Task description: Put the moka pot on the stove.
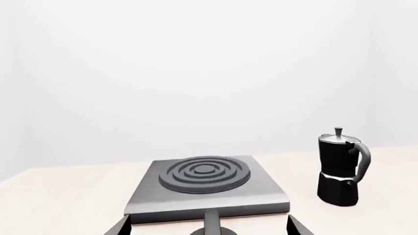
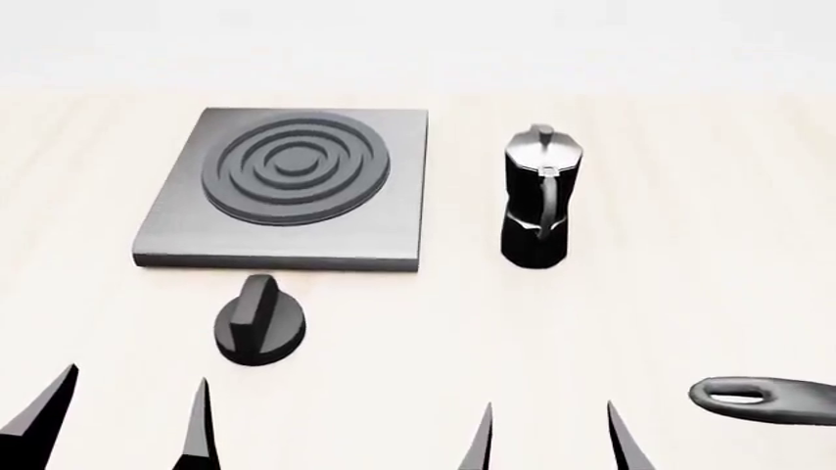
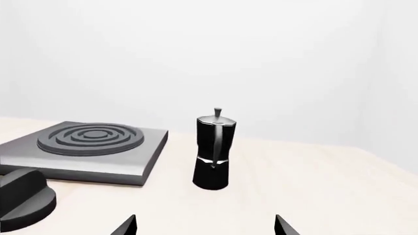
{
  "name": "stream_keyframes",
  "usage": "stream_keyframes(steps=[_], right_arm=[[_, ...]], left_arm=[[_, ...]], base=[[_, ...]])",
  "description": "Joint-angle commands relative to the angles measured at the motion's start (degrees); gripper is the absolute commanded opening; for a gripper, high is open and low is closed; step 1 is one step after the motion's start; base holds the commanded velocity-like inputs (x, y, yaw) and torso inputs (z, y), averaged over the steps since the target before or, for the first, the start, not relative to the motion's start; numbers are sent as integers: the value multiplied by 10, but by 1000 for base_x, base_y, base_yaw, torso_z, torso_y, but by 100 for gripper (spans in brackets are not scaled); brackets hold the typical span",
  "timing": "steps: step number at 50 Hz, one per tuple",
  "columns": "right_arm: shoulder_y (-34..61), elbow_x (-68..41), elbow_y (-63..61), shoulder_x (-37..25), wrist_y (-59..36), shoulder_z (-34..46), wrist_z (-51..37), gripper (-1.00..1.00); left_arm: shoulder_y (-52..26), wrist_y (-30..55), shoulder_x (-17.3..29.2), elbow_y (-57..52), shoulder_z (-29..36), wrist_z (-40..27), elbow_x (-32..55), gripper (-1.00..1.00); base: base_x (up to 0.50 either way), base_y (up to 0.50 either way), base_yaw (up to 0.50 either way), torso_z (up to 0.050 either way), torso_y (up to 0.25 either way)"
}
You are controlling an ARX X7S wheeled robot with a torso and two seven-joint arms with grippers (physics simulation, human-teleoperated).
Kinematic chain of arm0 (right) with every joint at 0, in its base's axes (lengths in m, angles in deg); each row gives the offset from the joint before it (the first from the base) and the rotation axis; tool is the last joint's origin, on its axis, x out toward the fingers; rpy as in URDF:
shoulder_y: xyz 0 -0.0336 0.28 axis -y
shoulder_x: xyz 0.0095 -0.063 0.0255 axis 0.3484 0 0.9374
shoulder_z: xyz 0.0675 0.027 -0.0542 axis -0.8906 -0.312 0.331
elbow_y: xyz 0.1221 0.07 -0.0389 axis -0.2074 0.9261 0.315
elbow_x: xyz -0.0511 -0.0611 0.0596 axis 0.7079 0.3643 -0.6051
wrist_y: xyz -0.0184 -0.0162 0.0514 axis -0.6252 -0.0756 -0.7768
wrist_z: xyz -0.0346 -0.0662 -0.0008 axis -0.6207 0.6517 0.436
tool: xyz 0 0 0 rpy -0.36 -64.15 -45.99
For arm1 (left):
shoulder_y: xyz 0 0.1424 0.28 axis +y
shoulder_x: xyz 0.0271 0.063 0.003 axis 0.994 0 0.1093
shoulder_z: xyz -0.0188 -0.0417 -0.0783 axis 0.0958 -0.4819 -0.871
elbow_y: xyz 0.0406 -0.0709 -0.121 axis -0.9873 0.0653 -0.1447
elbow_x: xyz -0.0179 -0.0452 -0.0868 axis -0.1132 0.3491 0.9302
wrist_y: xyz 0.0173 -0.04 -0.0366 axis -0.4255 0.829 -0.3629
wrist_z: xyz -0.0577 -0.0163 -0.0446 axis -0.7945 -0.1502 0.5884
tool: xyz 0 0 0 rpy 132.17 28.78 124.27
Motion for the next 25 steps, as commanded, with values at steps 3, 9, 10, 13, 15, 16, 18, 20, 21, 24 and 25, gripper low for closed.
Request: stream_keyframes(steps=[3, 9, 10, 13, 15, 16, 18, 20, 21, 24, 25], right_arm=[[1, -4, -3, -4, -1, 4, -4, 100], [1, -5, -4, -7, -3, 7, -6, 100], [1, -5, -4, -7, -3, 7, -6, 100], [3, -6, -2, -8, -2, 8, -6, 100], [2, -6, -2, -8, -1, 9, -7, 100], [2, -7, -3, -8, -1, 9, -7, 100], [1, -9, -4, -9, -1, 10, -7, 100], [1, -9, -2, -9, -1, 11, -7, 100], [1, -11, 0, -9, 0, 11, -7, 100], [2, -11, 0, -10, 2, 11, -9, 100], [2, -12, -1, -10, 1, 11, -9, 100]], left_arm=[[0, 0, 4, -2, 2, -5, 5, 100], [2, -2, 5, -3, 5, -7, 5, 100], [3, -2, 5, -3, 5, -7, 5, 100], [2, -2, 5, -2, 6, -8, 5, 100], [1, -2, 6, -1, 7, -8, 5, 100], [0, -2, 6, -1, 8, -8, 5, 100], [1, -2, 7, -2, 10, -8, 5, 100], [1, -3, 7, -1, 10, -9, 5, 100], [1, -2, 8, -3, 10, -10, 6, 100], [1, -2, 9, -3, 10, -11, 6, 100], [1, -2, 9, -3, 10, -11, 7, 100]], base=[[121, 0, 0, 0, 0], [122, 0, 0, 0, 0], [121, 0, 0, 0, 0], [121, 0, 0, 0, 0], [119, 0, 0, 0, 0], [121, 0, 0, 0, 0], [125, 0, 0, 0, 0], [121, 0, 0, 0, 0], [117, 0, 0, 0, 0], [124, 0, 0, 0, 0], [117, 0, 0, 0, 0]])
